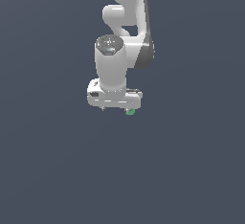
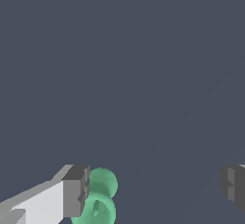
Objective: Pick up the object and move it to a goal position.
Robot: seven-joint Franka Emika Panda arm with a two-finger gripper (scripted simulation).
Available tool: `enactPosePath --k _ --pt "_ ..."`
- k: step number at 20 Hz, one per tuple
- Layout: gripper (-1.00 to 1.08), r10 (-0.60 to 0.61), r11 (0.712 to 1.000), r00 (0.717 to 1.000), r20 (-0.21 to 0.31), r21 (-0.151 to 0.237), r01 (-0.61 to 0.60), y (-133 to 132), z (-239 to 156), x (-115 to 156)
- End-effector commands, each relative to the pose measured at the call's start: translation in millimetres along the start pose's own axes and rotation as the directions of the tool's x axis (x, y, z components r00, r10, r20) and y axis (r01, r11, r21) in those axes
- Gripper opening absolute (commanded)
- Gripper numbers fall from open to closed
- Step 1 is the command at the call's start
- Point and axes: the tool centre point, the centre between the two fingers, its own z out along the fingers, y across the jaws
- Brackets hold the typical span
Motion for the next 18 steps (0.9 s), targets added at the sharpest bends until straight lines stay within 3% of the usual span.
enactPosePath --k 1,10,18 --pt "1.00 0.000 1.000 1.000 0.000 0.000 0.000 0 0 0" --pt "1.00 -0.016 1.000 1.000 0.014 -0.022 0.016 20 5 -5" --pt "1.00 -0.023 1.000 1.000 0.013 -0.021 0.023 18 8 -7"
